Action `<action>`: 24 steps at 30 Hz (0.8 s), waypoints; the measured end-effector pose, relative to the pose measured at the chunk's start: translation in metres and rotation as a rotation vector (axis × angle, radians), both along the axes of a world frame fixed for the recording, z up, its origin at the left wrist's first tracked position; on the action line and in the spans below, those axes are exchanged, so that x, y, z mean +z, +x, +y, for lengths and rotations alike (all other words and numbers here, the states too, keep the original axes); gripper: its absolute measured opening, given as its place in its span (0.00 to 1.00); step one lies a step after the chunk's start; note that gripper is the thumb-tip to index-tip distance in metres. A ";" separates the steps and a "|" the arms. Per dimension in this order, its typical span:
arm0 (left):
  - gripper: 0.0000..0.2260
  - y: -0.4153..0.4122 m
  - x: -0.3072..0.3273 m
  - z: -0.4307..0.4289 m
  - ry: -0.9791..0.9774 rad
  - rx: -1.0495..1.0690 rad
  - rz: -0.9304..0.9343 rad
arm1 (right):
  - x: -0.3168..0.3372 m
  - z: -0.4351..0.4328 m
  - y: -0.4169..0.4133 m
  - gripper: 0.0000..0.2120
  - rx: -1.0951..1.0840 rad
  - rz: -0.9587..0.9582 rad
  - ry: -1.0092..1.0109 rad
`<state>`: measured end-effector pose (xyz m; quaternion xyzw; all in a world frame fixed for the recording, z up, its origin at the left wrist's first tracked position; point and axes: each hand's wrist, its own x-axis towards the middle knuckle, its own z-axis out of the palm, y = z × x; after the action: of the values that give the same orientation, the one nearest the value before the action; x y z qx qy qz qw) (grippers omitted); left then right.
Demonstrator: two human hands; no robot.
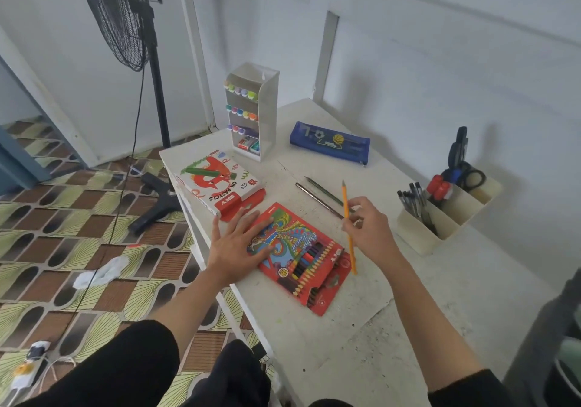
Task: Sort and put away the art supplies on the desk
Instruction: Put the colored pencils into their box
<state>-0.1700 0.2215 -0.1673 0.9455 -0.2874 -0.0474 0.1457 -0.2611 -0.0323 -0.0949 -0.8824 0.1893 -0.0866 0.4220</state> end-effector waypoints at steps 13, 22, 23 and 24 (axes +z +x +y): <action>0.41 0.001 -0.001 0.000 0.034 0.007 -0.001 | -0.034 0.005 -0.075 0.08 -0.853 -0.454 0.649; 0.36 0.001 -0.001 -0.001 0.014 -0.006 0.021 | -0.047 0.021 -0.087 0.18 -0.962 -0.538 0.720; 0.36 0.001 -0.001 -0.001 0.004 -0.005 0.020 | -0.048 0.021 -0.087 0.17 -0.955 -0.546 0.736; 0.36 0.002 -0.002 -0.001 -0.001 -0.003 0.019 | -0.049 0.020 -0.088 0.15 -0.945 -0.548 0.748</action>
<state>-0.1684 0.2206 -0.1689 0.9445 -0.2873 -0.0562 0.1489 -0.3486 -0.0119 -0.1436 -0.4444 0.4593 -0.4121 0.6494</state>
